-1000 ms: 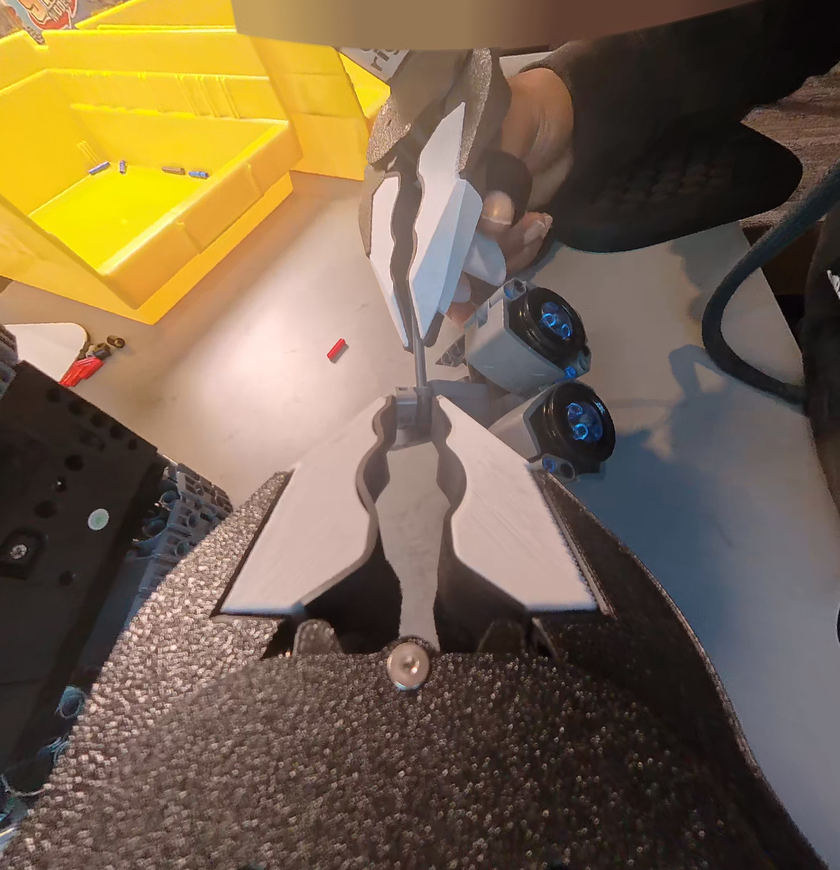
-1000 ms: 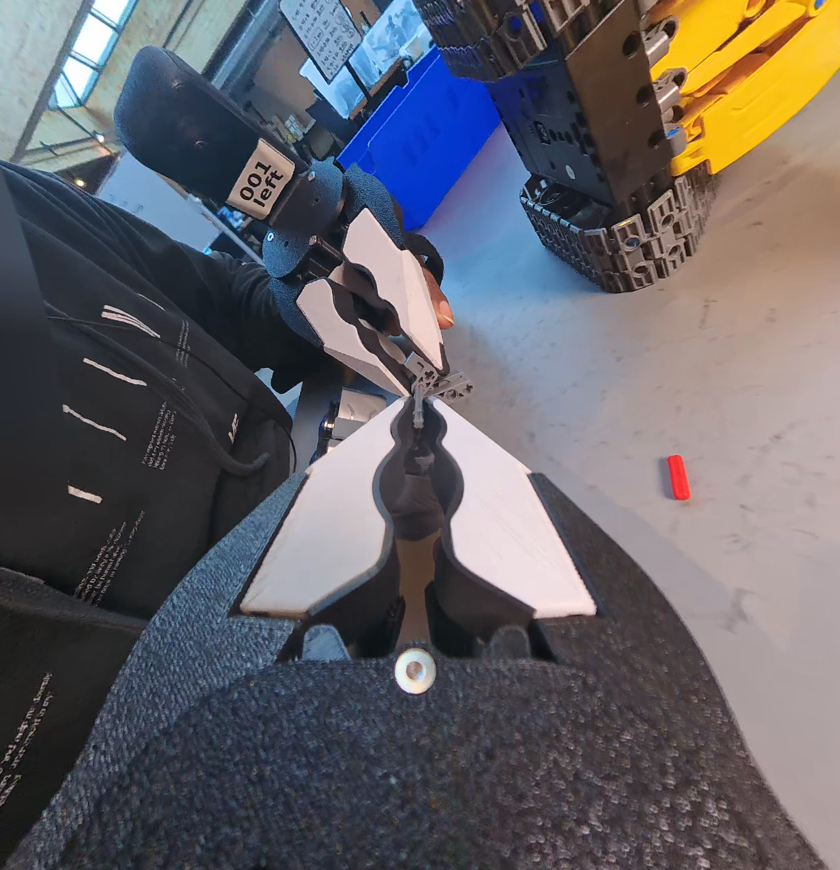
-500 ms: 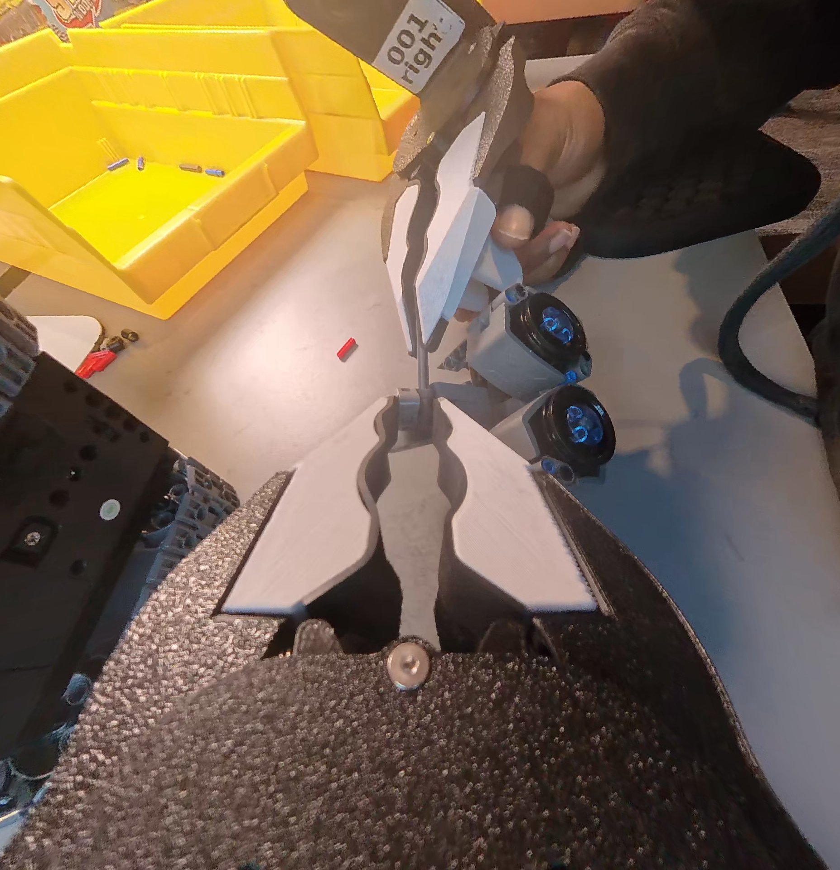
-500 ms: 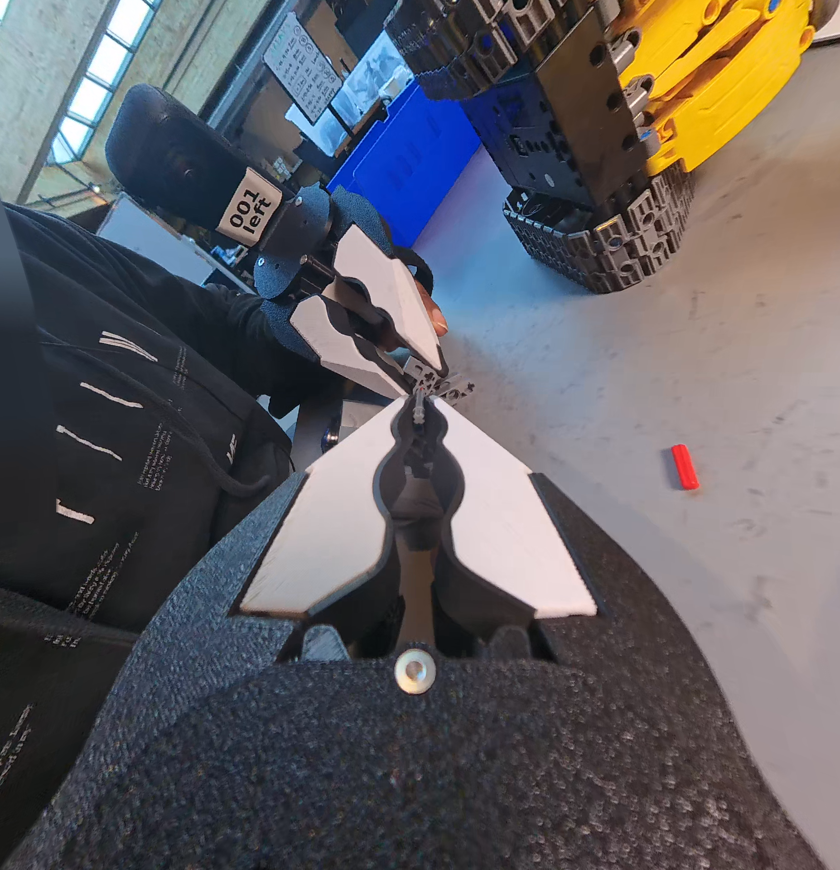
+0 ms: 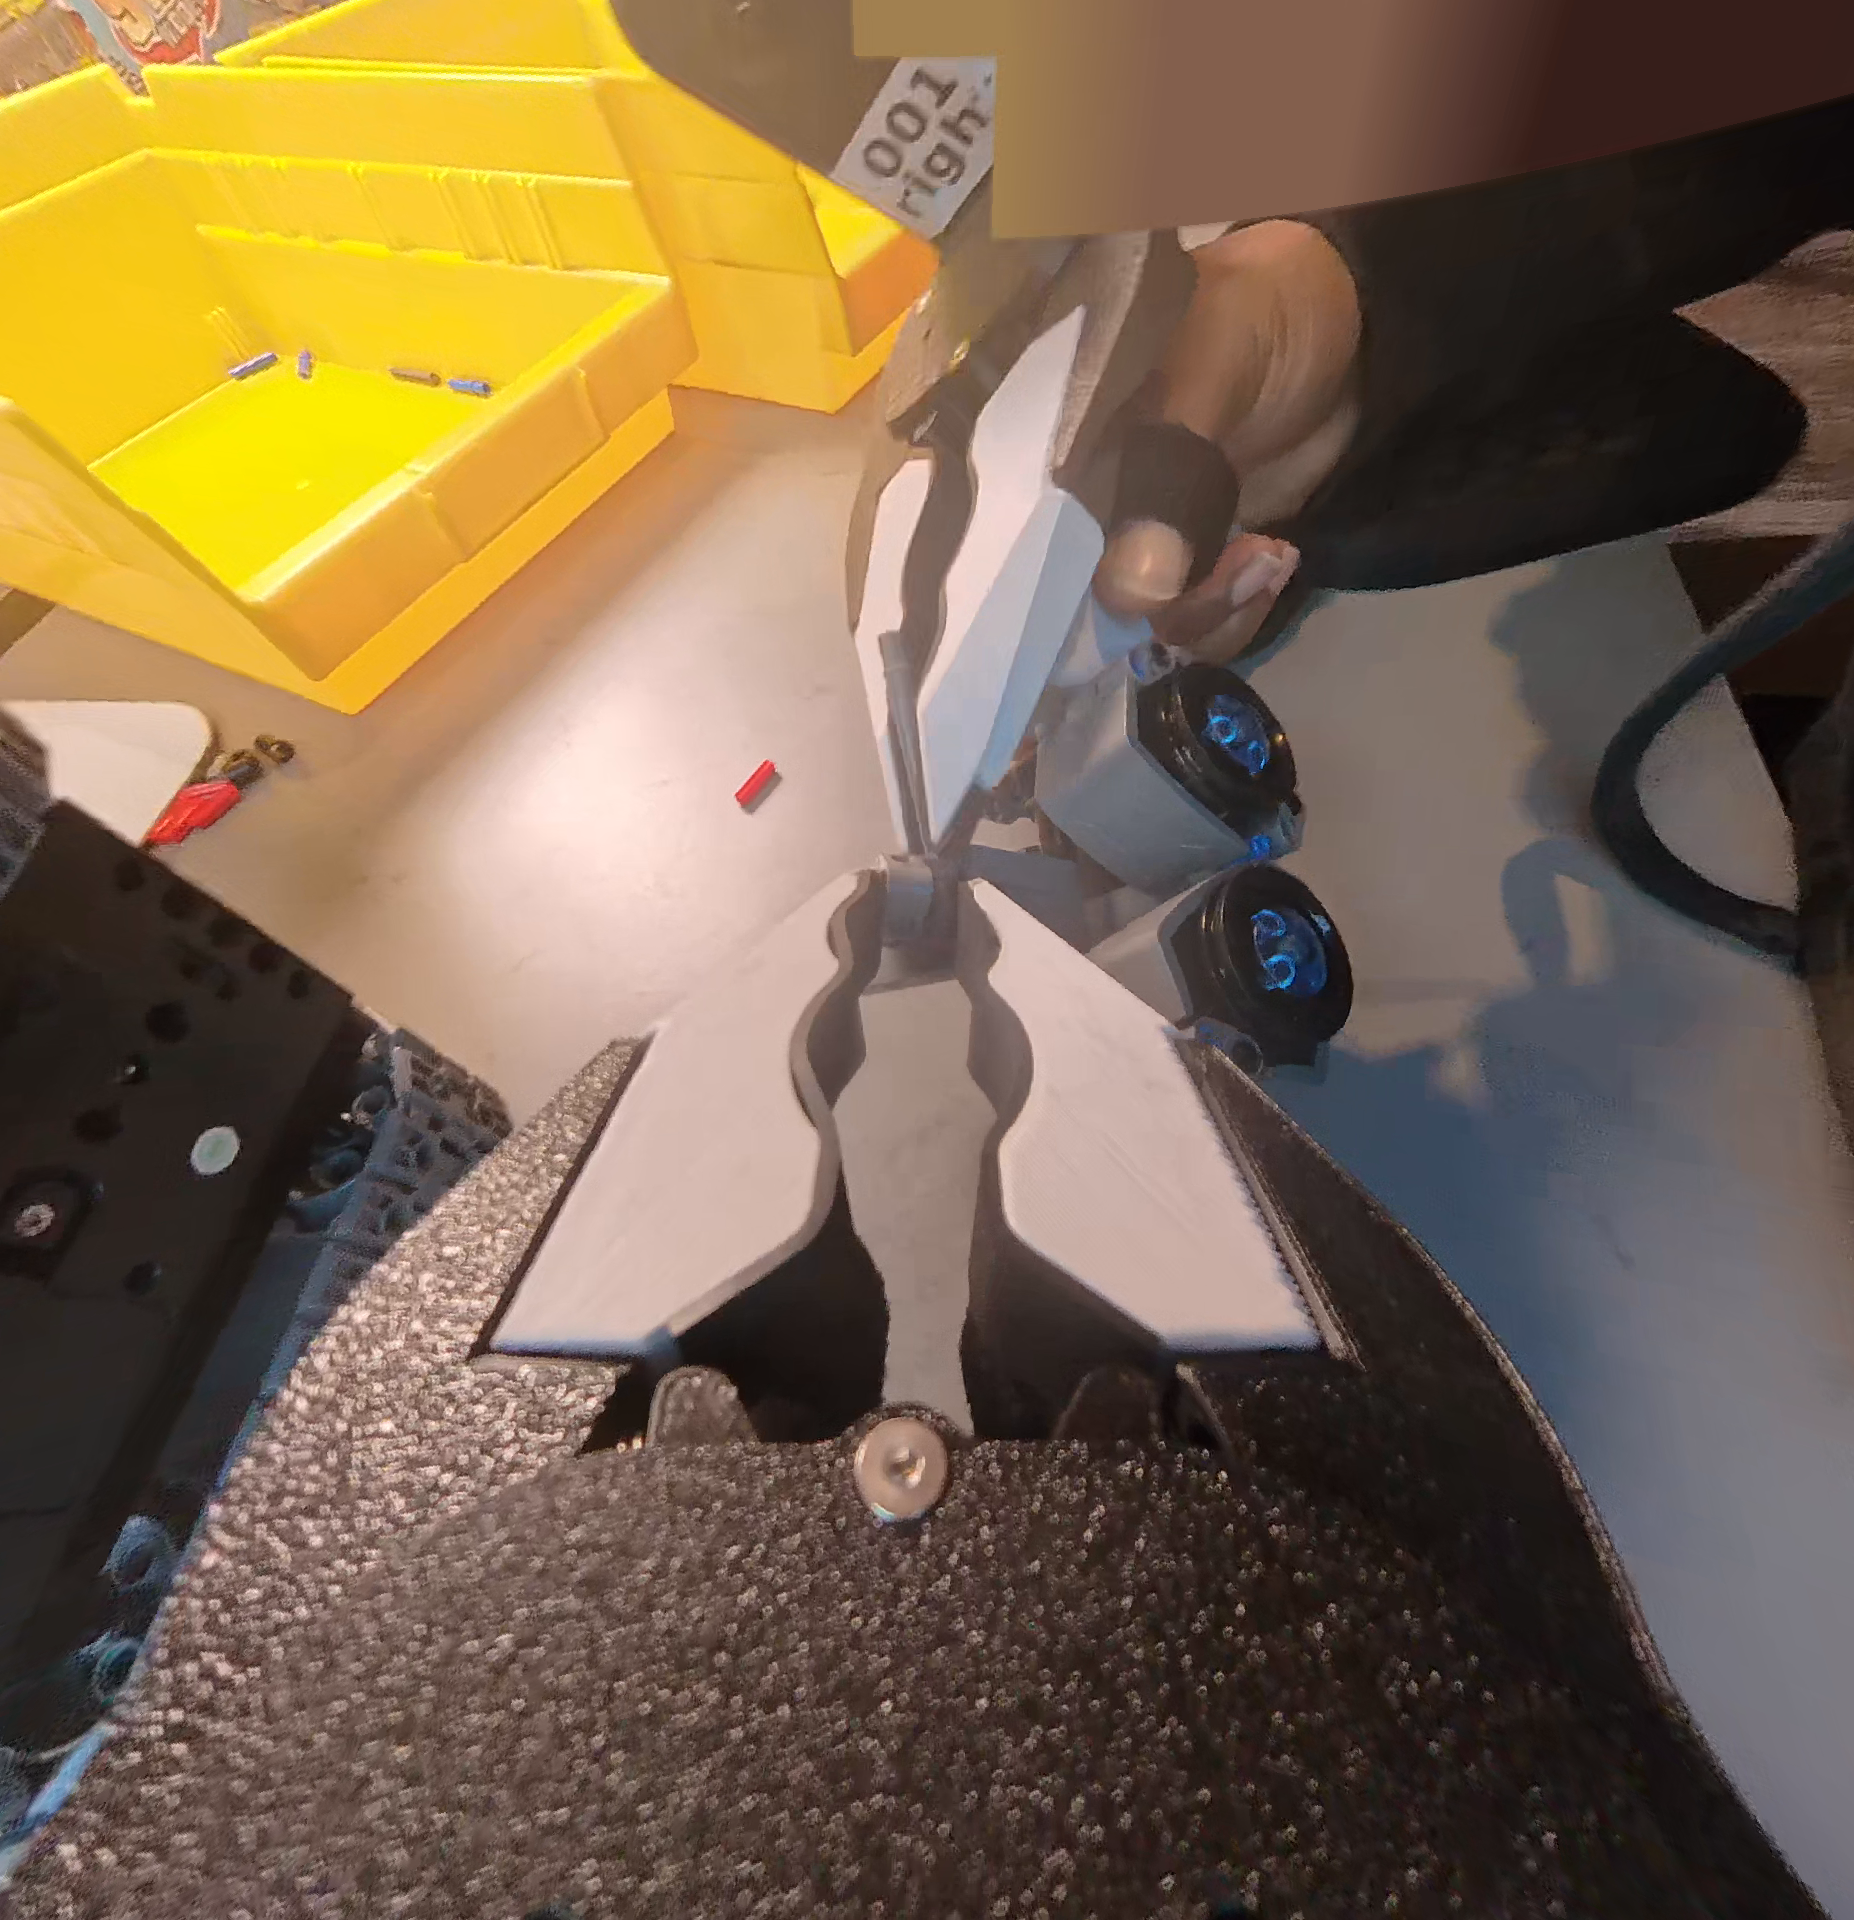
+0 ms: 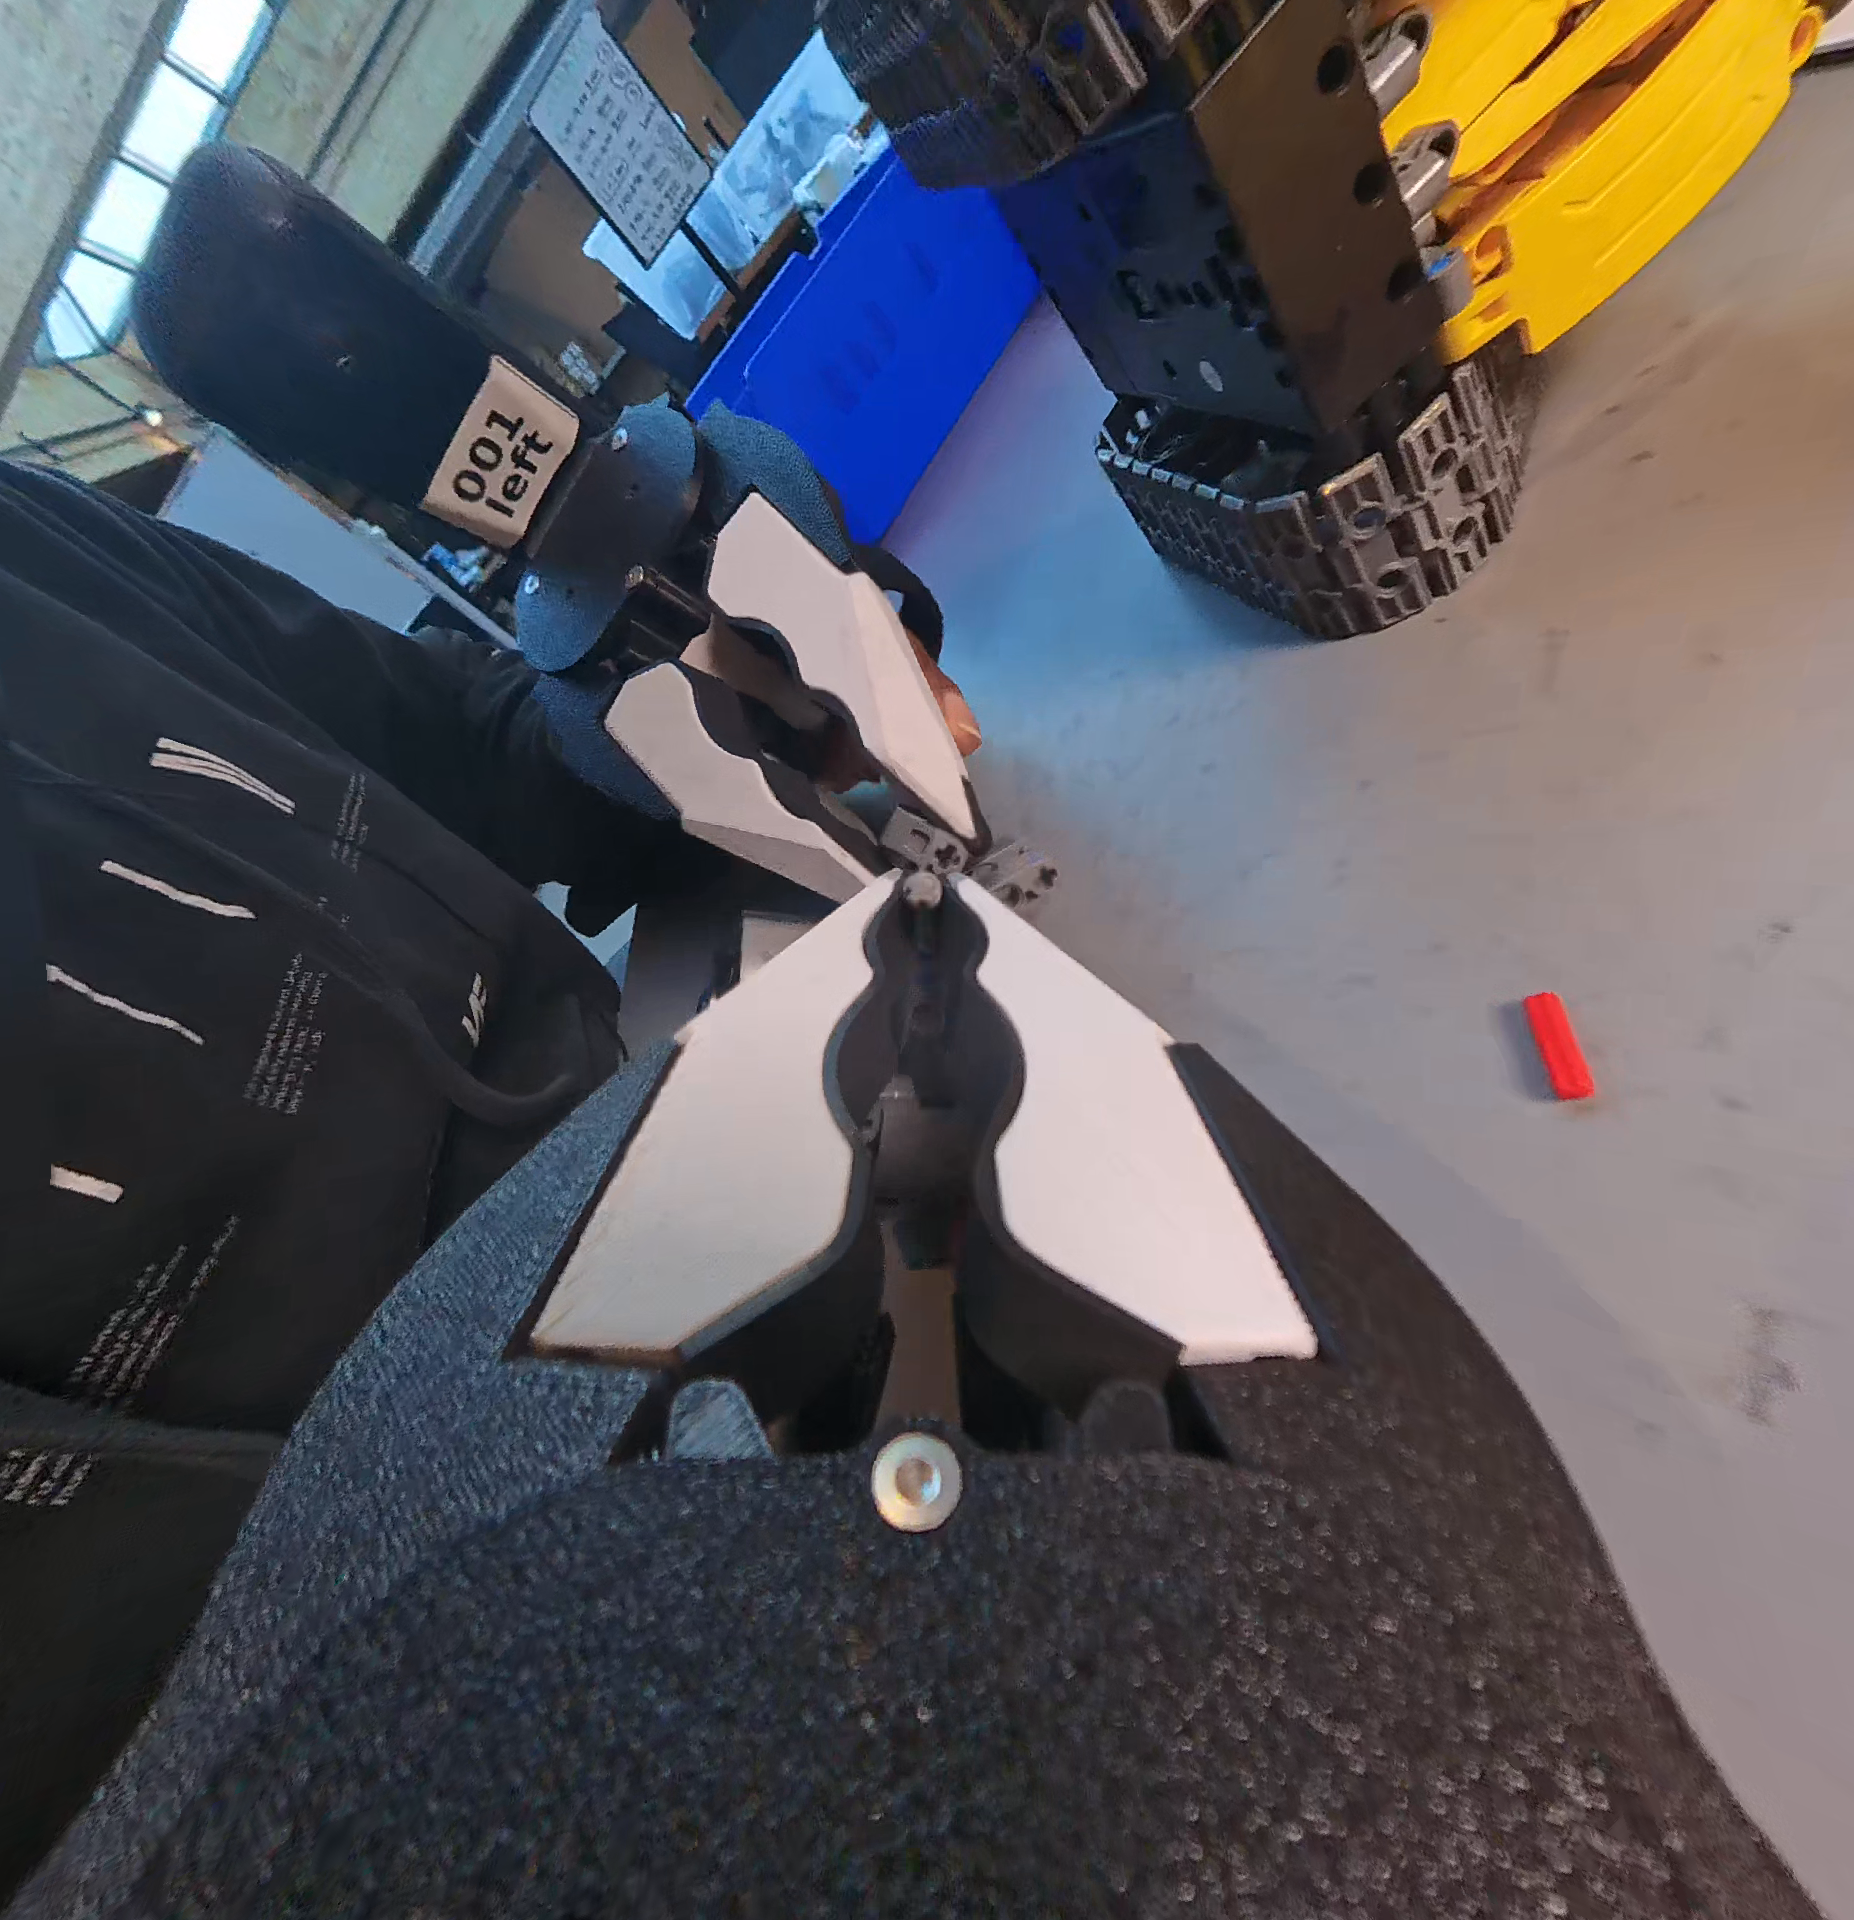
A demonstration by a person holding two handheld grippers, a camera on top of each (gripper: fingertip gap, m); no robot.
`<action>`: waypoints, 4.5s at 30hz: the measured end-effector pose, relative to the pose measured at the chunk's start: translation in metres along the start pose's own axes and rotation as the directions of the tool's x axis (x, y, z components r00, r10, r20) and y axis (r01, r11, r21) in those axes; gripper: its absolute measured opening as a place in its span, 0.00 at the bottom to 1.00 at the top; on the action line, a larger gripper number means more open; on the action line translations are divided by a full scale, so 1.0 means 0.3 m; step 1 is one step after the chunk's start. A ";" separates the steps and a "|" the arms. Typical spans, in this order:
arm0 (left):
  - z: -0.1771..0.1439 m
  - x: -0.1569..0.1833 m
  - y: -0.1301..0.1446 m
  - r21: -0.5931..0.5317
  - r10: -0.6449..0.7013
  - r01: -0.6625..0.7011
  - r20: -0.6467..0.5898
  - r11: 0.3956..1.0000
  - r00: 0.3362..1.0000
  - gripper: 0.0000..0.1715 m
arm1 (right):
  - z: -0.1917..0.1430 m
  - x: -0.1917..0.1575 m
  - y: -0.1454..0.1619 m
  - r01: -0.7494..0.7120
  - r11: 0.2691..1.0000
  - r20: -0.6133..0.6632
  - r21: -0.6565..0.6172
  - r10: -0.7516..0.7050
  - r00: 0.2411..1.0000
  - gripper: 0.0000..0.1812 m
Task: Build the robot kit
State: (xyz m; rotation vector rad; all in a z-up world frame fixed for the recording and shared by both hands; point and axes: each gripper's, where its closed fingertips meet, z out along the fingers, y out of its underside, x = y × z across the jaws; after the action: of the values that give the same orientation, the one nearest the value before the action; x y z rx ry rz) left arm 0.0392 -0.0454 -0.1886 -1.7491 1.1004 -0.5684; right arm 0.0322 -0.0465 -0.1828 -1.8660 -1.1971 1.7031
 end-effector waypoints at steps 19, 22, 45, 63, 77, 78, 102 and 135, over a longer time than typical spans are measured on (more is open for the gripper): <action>-0.008 0.013 -0.003 -0.016 -0.072 0.072 -0.064 0.997 0.995 0.13 | -0.050 -0.008 -0.039 0.098 0.994 -0.021 0.042 -0.098 0.995 0.02; -0.017 0.027 -0.007 -0.009 -0.055 0.054 -0.082 0.998 0.995 0.19 | -0.059 -0.016 -0.034 0.122 0.991 -0.036 0.051 -0.120 0.992 0.02; -0.069 0.137 0.055 -0.154 -0.184 0.141 -0.318 0.978 0.930 0.18 | -0.039 -0.065 0.010 0.429 0.895 -0.309 -0.119 -0.444 0.841 0.02; -0.130 0.088 -0.070 0.038 -0.137 0.151 -0.248 0.988 0.959 0.17 | -0.004 -0.185 -0.068 0.554 0.833 -0.251 0.013 -0.533 0.808 0.02; -0.219 0.033 -0.197 0.077 0.479 -0.518 0.282 0.852 0.831 0.04 | 0.062 -0.261 -0.158 -0.209 0.958 0.259 0.198 0.154 0.953 0.02; -0.220 0.034 -0.197 0.069 0.490 -0.527 0.286 0.847 0.824 0.04 | 0.062 -0.263 -0.158 -0.240 0.953 0.287 0.185 0.181 0.941 0.02; -0.219 -0.175 -0.044 0.012 0.230 -0.246 0.308 0.969 0.923 0.00 | 0.006 -0.115 -0.251 0.126 0.986 0.002 0.107 -0.127 0.992 0.21; -0.452 -0.231 0.211 -0.126 -0.092 0.375 0.854 0.918 0.513 0.28 | 0.294 -0.645 -0.100 0.753 0.654 -0.234 0.073 -0.723 0.650 0.03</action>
State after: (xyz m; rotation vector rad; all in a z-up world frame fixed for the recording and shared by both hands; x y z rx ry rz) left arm -0.1250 -0.0584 -0.1797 -2.0867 0.2339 0.3470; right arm -0.0461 -0.2009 -0.0556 -1.1256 -1.4178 1.0827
